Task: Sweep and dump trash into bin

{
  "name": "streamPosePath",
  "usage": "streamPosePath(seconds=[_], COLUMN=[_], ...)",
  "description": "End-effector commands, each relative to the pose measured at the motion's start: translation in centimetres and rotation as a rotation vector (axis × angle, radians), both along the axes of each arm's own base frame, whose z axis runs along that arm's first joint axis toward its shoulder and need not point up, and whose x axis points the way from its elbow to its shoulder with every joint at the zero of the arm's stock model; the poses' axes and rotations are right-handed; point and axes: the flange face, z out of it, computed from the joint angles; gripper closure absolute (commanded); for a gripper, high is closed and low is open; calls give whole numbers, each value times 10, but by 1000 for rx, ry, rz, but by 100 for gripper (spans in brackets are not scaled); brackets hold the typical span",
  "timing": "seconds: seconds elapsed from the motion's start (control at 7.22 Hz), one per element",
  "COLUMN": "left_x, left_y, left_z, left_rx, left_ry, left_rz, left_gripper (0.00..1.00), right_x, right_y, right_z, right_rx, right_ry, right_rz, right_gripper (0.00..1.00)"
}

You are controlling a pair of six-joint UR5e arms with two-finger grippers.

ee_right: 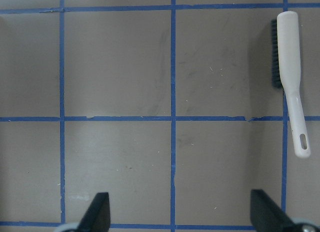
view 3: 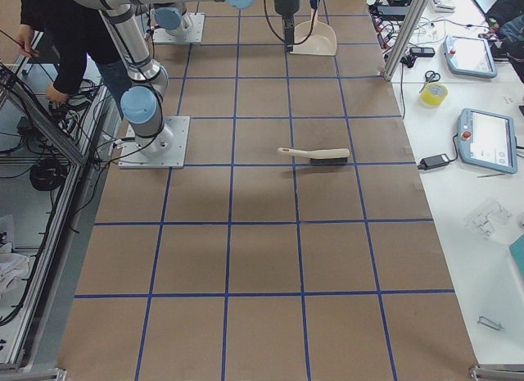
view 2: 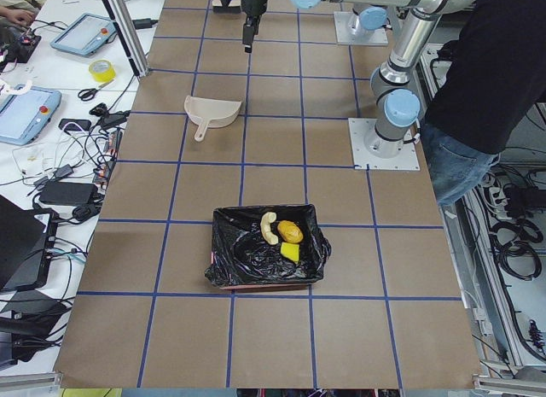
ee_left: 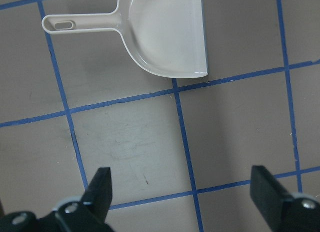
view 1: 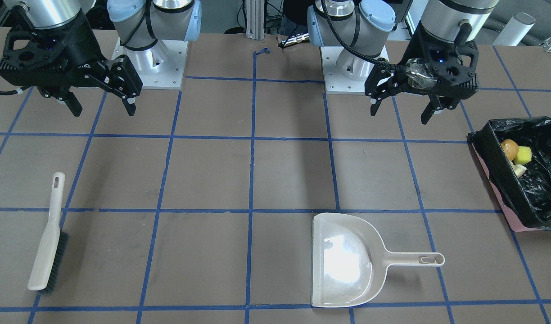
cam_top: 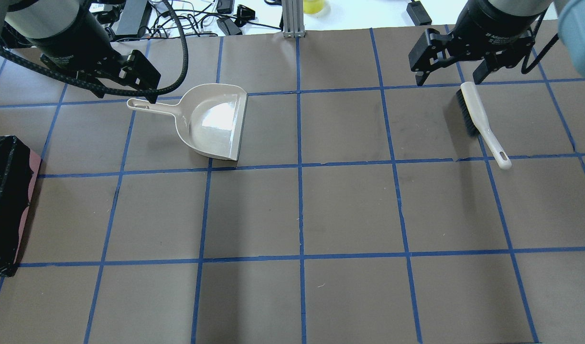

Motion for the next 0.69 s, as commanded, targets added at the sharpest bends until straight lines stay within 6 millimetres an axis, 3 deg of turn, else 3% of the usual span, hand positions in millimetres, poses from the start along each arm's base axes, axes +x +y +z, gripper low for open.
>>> streamPosePath(seconds=[0.0, 0.55], left_x=[1, 1], left_y=[0, 0], left_z=[0, -1], left_rx=[-1, 2], left_ry=[-1, 5], left_rz=[4, 5], left_gripper=[0, 0], right_x=[0, 0], right_y=[0, 1], right_z=[0, 1], right_rx=[0, -2], right_ry=[2, 0], right_rz=[0, 0], right_gripper=[0, 0])
